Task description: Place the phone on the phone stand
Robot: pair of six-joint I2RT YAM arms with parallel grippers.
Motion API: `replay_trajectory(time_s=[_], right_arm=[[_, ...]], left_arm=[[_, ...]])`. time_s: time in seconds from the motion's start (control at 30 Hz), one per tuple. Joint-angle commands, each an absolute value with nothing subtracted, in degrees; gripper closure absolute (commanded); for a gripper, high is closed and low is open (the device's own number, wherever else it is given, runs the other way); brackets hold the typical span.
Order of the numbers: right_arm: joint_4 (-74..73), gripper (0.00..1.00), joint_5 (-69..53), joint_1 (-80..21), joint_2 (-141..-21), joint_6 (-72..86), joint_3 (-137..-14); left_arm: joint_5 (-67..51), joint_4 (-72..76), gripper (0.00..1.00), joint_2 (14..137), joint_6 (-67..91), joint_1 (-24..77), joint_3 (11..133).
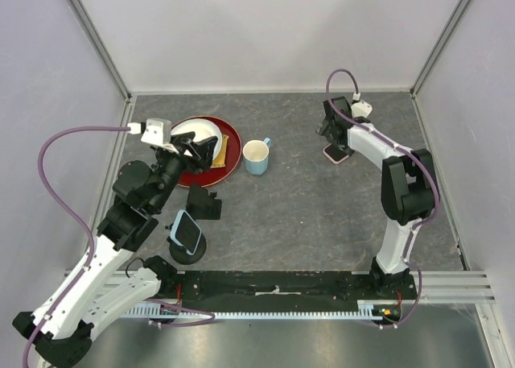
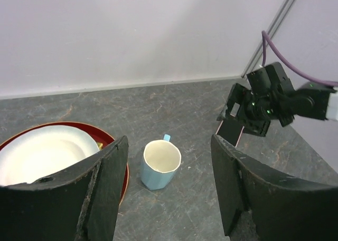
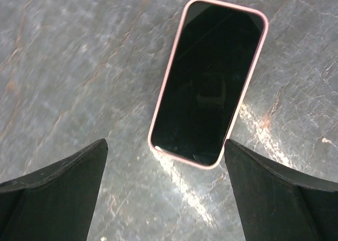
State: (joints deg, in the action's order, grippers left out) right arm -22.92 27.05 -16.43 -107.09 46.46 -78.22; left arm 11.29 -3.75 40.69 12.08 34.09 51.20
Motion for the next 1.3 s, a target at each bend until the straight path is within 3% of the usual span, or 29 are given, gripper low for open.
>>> replay_trajectory(time_s=[0.0, 0.47, 1.27], right_arm=[[-34.9, 0.02, 29.9, -14.9, -113.9, 58.2, -86.6], [-45.8, 0.02, 36.1, -14.6, -123.8, 63.8, -98.8], [-43.4, 0.02, 34.5, -13.8, -126.1, 64.1, -93.9]], left_arm=[[9.7, -1.2, 0.31, 41.2, 12.6, 34.0, 51.2], [9.0, -1.1, 0.31, 42.5, 12.7, 33.9, 51.2], [8.0, -1.4, 0.32, 43.5, 13.4, 33.9, 51.1]])
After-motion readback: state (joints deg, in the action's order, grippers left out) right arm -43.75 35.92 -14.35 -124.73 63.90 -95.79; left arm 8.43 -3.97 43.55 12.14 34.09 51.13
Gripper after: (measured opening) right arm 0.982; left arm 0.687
